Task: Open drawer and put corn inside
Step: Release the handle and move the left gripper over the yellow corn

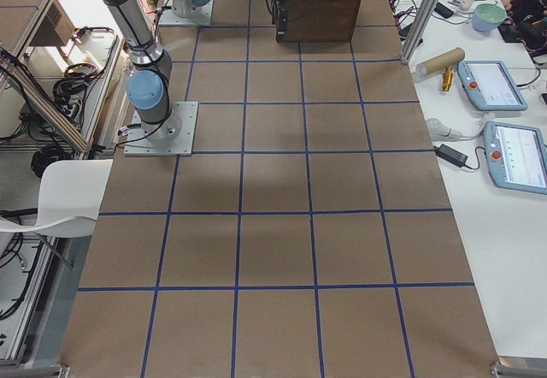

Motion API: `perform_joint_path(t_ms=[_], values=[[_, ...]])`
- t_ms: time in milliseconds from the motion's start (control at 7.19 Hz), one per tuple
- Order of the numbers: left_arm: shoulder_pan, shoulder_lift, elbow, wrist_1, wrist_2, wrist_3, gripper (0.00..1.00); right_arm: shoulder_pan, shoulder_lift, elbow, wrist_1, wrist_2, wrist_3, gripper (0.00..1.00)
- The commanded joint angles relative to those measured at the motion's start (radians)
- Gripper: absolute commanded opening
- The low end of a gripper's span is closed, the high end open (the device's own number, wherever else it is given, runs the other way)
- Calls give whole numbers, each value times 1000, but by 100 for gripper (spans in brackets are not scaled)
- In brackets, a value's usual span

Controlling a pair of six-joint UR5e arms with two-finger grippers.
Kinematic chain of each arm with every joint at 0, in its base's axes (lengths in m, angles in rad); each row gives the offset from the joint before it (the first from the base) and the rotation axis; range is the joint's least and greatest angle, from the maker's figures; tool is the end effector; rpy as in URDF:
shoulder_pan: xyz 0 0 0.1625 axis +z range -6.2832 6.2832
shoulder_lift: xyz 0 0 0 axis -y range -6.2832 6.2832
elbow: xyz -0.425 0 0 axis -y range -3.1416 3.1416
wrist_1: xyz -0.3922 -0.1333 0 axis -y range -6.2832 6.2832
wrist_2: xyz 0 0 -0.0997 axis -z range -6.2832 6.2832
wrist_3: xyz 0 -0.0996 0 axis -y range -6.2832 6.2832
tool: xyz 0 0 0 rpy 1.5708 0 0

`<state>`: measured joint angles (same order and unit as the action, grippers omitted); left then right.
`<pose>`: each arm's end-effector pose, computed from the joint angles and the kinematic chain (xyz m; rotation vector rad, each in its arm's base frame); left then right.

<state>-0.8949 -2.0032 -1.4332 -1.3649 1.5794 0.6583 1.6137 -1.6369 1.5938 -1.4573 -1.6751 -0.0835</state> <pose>0.2995 -0.5851 0.3264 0.0266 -3.0910 -0.1163 0.1424 -0.4506 0.4976 0.1974 -3.0304 -0.1101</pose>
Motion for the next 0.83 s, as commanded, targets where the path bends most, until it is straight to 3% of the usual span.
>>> perform_joint_path(t_ms=[0, 417, 695], values=[[8, -34, -28, 97, 39, 108, 100, 0, -1, 0, 0, 0, -1, 100], [28, -54, -117, 260, 33, 150, 100, 0, 0, 0, 0, -2, -1, 100], [39, -71, -139, 290, 28, 165, 100, 0, 0, 0, 0, 0, -1, 100]])
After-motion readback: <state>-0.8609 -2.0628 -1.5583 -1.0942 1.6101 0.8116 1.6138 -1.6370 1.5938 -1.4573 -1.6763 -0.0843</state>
